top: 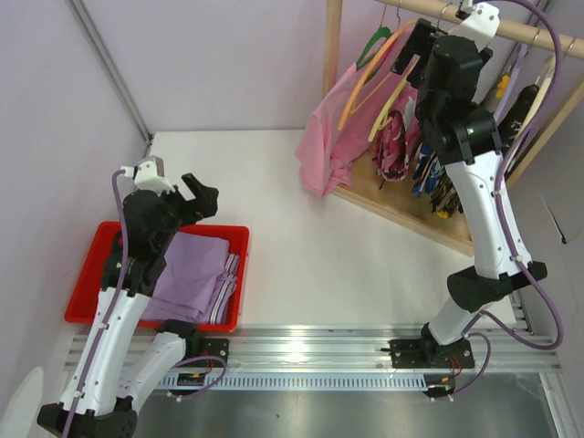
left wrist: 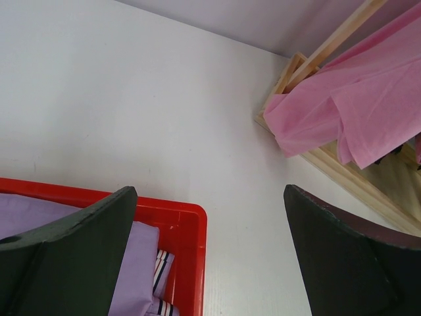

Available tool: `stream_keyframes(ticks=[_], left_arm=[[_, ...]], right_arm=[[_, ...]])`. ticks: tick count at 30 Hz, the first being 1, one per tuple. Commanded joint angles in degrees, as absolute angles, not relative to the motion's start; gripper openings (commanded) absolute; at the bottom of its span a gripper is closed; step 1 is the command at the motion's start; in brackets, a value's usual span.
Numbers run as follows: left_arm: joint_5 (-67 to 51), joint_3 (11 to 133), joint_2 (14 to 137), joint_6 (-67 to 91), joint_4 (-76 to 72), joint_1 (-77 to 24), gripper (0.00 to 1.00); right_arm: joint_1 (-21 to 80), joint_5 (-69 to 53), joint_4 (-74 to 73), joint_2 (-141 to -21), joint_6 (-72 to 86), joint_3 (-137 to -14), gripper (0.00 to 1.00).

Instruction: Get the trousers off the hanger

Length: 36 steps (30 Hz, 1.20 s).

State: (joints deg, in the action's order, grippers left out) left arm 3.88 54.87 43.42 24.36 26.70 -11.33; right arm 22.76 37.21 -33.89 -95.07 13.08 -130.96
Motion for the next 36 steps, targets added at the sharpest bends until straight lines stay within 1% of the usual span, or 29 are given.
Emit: stream_keyframes(ticks=[1,6,12,13,15,17,20,21,24,34,35,36], left_arm=[[5.27,54.58,42.71,22.50,25.31,-11.86,1.00],[6.85,54.58,42.89,21.36,25.93,-12.39,0.99],[6.86,54.32,43.42,20.74,25.75,-12.74,0.99],[6.86,54.23,43.50,20.57,25.84,-12.83,0.99],[6.86,53.97,43.51,20.57,25.66,-12.83,1.00],[7.12,53.44,43.42,20.39,25.66,-12.83,1.00],[7.21,52.91,43.33,20.22,25.66,-12.83,0.99],[6.86,53.08,43.33,20.04,26.01,-12.83,0.99],[4.75,53.26,42.28,19.69,26.81,-12.83,1.00],[4.04,52.47,39.03,19.25,27.42,-12.92,1.00],[4.04,52.47,38.41,19.16,27.42,-12.92,0.99],[4.13,52.21,38.06,19.07,27.60,-12.92,1.00]], right_arm=[[22.76,39.28,-35.68,-97.03,13.63,-133.50,0.92],[22.76,42.36,-36.91,-100.54,12.57,-135.44,0.90],[22.76,45.96,-37.88,-103.71,10.11,-138.60,0.81],[22.76,46.84,-38.32,-104.49,9.50,-139.82,0.77],[22.94,47.81,-38.50,-105.12,7.74,-140.71,0.75],[23.46,49.48,-38.41,-105.38,6.16,-140.89,0.70],[23.47,49.75,-39.64,-105.56,5.54,-140.71,0.60],[23.12,49.49,-40.68,-105.56,5.02,-140.63,0.53],[22.59,48.52,-43.05,-106.08,4.48,-140.80,0.47],[22.85,45.97,-48.07,-104.77,6.76,-140.45,0.47],[23.03,46.05,-48.25,-104.68,6.68,-140.45,0.46],[23.29,46.23,-48.69,-104.59,6.33,-140.36,0.42]])
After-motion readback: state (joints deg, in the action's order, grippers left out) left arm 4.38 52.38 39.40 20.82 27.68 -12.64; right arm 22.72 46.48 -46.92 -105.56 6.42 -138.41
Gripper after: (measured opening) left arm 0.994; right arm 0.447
